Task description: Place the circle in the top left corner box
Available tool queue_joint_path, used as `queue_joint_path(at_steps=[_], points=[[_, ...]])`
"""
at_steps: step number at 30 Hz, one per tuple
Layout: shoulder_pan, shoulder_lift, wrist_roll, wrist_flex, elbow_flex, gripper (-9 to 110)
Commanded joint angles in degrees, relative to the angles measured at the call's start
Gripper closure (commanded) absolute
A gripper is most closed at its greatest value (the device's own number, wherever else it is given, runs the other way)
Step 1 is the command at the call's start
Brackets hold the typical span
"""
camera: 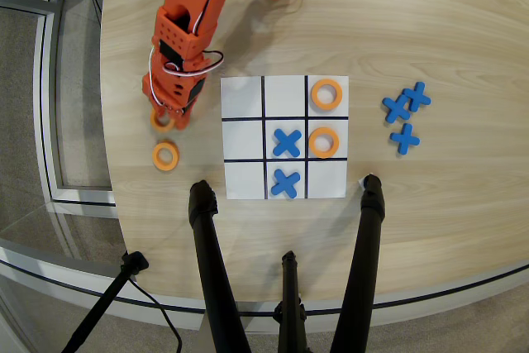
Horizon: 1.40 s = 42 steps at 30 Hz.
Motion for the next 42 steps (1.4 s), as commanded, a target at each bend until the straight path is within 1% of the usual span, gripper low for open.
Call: queue_joint_path(at_steps=[1, 6, 10, 13, 16, 19, 23, 25, 29, 31, 35, 42], points=[[0.70, 0.62, -0.18, -3.43, 4.13, 92], [0.62, 2.72, 0.00, -14.59, 12.74, 102], [0.00, 5.19, 0.18, -16.26, 16.61, 102], [-0.97, 8.26, 1.85, -14.50, 18.54, 102], [-2.64, 13.45, 2.90, -5.36, 18.63, 102], [-5.27, 20.30, 5.01, 6.24, 17.93, 102], [-10.20, 27.16, 10.63, 21.97, 12.66, 102], [-12.66, 29.00, 14.15, 27.25, 8.96, 102], [-16.96, 32.61, 20.48, 33.84, 1.23, 102], [-19.25, 33.40, 22.85, 39.55, -4.92, 102], [-26.02, 35.77, 24.35, 47.72, -13.36, 102], [-42.98, 35.77, 27.95, 49.13, -12.92, 102]])
